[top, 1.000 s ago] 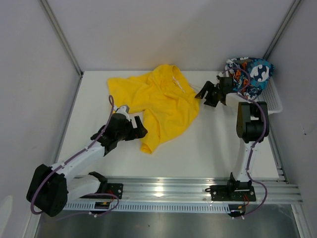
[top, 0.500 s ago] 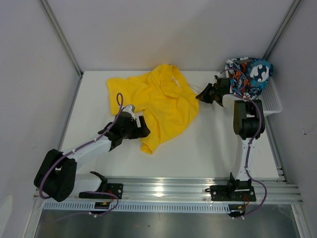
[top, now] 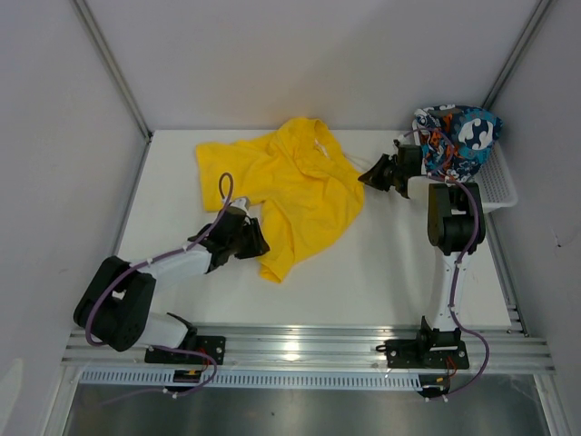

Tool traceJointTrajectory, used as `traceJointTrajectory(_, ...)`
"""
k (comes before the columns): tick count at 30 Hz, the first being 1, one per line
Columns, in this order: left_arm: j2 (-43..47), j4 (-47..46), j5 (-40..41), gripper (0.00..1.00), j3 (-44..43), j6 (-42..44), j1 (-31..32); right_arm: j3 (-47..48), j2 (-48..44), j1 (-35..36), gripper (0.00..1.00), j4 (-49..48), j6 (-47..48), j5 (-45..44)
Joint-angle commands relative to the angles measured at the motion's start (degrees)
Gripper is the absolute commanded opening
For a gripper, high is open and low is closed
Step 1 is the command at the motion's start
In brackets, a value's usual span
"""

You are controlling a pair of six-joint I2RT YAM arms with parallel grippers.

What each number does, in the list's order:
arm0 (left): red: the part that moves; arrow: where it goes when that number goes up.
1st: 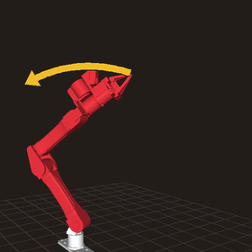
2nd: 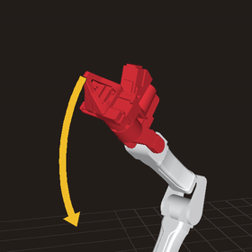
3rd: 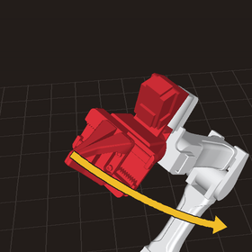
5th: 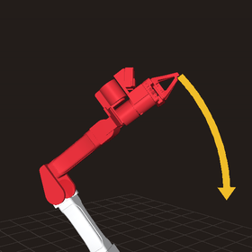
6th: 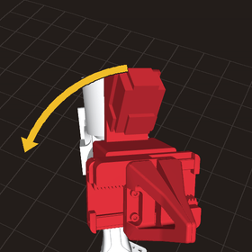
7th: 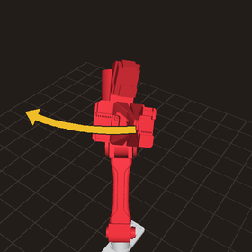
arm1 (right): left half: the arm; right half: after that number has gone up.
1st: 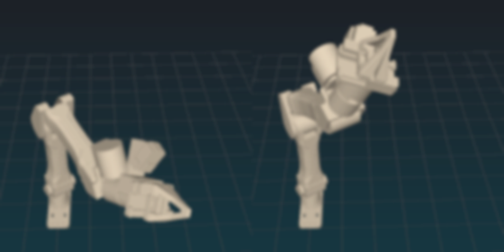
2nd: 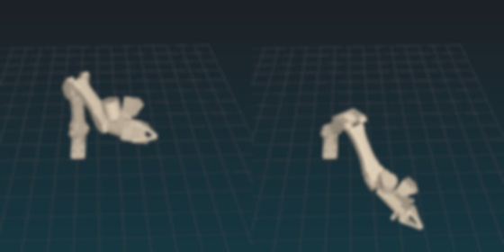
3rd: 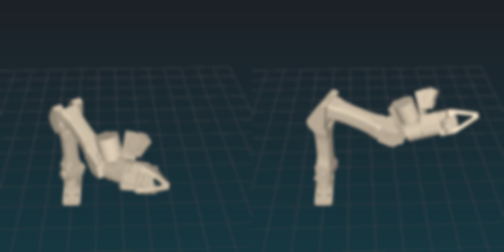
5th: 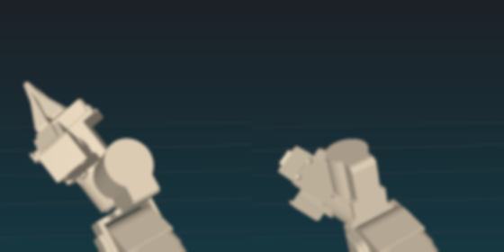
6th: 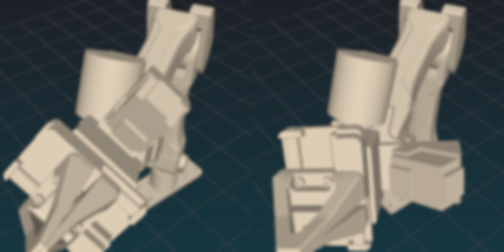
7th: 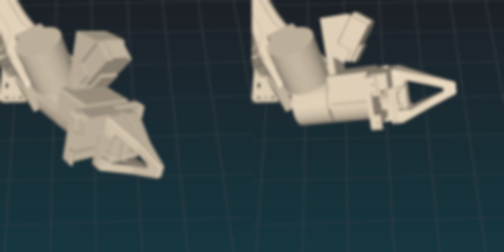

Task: Fold and stack the shorts
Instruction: Flatten the shorts out

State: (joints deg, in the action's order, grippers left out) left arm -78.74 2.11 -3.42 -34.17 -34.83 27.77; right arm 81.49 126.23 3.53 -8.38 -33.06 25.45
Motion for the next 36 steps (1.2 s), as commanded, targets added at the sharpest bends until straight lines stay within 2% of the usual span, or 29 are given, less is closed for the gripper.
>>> traceJointTrajectory(1, 1.8, -5.9, -3.4, 0.33, 0.8, -2.0, -1.0, -1.1, -1.3, 0.2, 0.0, -3.2, -0.4, 0.8)
traceJointTrajectory(2, 1.4, -7.1, -4.9, 0.28, 1.0, -3.2, -1.8, -1.2, -1.3, 0.1, 0.0, -3.2, -0.4, 0.8)
traceJointTrajectory(3, 1.0, -8.9, -7.6, 0.14, 1.1, -3.7, -2.2, -1.5, -1.6, 0.2, 0.0, -3.4, -0.4, 0.9)
traceJointTrajectory(4, 0.6, -9.4, -8.3, 0.04, 1.0, -4.5, -2.4, -1.6, -1.7, 0.2, 0.0, -3.4, -0.4, 0.9)
traceJointTrajectory(5, 0.3, -9.4, -8.5, 0.0, 0.7, -4.4, -2.5, -1.8, -1.9, 0.2, 0.0, -3.4, -0.3, 0.9)
traceJointTrajectory(8, 0.1, -3.7, -3.2, 0.0, -2.9, -1.6, -2.5, -2.0, -2.3, 0.2, 0.0, -3.0, 0.2, 0.8)
traceJointTrajectory(9, 0.7, 1.6, -0.6, 0.0, -6.3, -0.4, -2.5, -2.0, -2.6, 0.2, 0.0, -2.0, 0.5, 0.4)
traceJointTrajectory(11, 1.0, 9.8, 12.1, 0.0, -12.6, 3.2, -1.1, -1.9, -3.2, 0.2, 0.0, -0.4, 1.3, -1.5)
traceJointTrajectory(12, 0.8, 18.4, 18.0, 0.0, -15.2, 4.1, -0.3, -1.8, -3.4, 0.3, 0.0, 0.2, 1.5, -2.2)
traceJointTrajectory(13, 0.1, 21.3, 27.3, 0.0, -19.2, 5.8, 0.5, -1.8, -3.8, 0.3, 0.0, 0.6, 1.7, -2.7)
traceJointTrajectory(15, -1.1, 27.9, 32.7, 0.0, -24.6, 6.6, 0.7, -1.8, -4.2, 0.2, 0.0, 1.3, 1.7, -3.5)
traceJointTrajectory(16, -2.1, 28.8, 35.9, 0.0, -28.0, 7.5, 0.5, -1.8, -4.5, 0.3, 0.0, 1.6, 1.8, -3.7)
traceJointTrajectory(18, -2.7, 28.8, 37.3, 0.0, -29.1, 8.1, -0.6, -1.3, -5.0, 0.5, 0.0, 3.2, 2.5, -4.6)
traceJointTrajectory(20, -4.3, 28.5, 38.4, 0.39, -30.9, 7.8, -2.7, -1.3, -5.6, 0.6, 0.0, 4.4, 2.9, -5.2)
traceJointTrajectory(21, -5.9, 28.5, 39.3, 0.56, -32.1, 7.3, -4.4, -1.3, -6.0, 0.7, 0.0, 4.9, 3.1, -5.5)
traceJointTrajectory(23, -7.5, 27.8, 39.6, 0.6, -33.1, 7.2, -6.6, -1.6, -6.3, 0.9, 0.0, 5.4, 3.2, -5.8)
traceJointTrajectory(24, -8.4, 28.4, 40.0, 0.73, -34.5, 6.9, -8.0, -1.8, -6.6, 0.9, 0.0, 5.5, 3.3, -5.9)
traceJointTrajectory(26, -9.9, 28.5, 38.1, 0.75, -35.7, 6.9, -11.7, -2.3, -7.1, 0.9, 0.0, 5.5, 3.3, -5.8)
traceJointTrajectory(29, -10.8, 30.1, 35.5, 0.77, -37.9, 6.4, -13.3, -2.8, -8.2, 0.9, 0.0, 5.7, 3.6, -5.9)
traceJointTrajectory(31, -7.5, 27.5, 30.3, 0.78, -34.7, 6.2, -13.2, -2.9, -8.8, 0.7, 0.0, 5.8, 3.6, -6.3)
traceJointTrajectory(34, -0.3, 22.2, 20.3, 0.78, -24.4, 4.1, -13.2, -2.8, -9.1, 0.7, 0.0, 6.1, 3.7, -6.2)
traceJointTrajectory(36, 5.1, 19.9, 16.5, 0.78, -19.7, 1.6, -13.2, -2.7, -9.0, 0.5, 0.0, 6.3, 3.6, -6.2)
